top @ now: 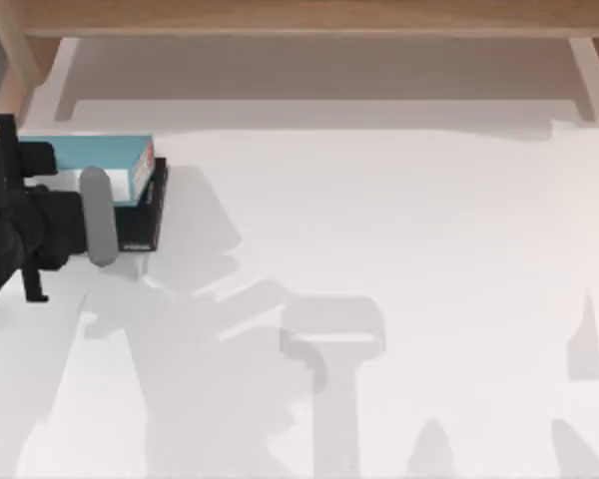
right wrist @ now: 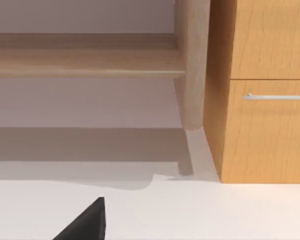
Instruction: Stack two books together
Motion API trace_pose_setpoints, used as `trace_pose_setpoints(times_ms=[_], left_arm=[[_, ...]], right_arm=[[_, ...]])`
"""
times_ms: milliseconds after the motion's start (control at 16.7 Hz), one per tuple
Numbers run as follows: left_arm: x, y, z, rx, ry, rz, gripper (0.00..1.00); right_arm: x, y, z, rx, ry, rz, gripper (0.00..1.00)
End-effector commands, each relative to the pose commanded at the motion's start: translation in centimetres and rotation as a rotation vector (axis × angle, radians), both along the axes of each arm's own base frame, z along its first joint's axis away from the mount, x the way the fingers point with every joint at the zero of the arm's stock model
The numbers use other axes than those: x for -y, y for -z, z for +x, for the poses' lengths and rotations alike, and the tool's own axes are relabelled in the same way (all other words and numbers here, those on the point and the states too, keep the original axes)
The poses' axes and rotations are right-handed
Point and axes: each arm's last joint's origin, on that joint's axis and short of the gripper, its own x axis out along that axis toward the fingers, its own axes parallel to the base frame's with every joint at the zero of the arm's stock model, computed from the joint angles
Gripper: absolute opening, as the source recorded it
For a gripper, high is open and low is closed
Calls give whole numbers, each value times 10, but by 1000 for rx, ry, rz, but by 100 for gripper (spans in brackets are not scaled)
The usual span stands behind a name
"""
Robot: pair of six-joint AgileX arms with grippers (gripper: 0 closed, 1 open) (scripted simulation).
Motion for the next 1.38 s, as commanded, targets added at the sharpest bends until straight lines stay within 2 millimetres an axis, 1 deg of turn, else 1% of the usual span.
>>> trace_pose_setpoints(times_ms=[480, 1260, 1320, 1380], left_arm=[[0, 2, 5, 0, 0, 0, 0], [0, 2, 5, 0, 0, 0, 98], [0, 2, 5, 0, 0, 0, 100], [0, 2, 5, 0, 0, 0, 100]], right_arm=[[0, 0, 0, 0, 0, 0, 100], [0, 0, 0, 0, 0, 0, 100], [0, 0, 0, 0, 0, 0, 100], [0, 0, 0, 0, 0, 0, 100]])
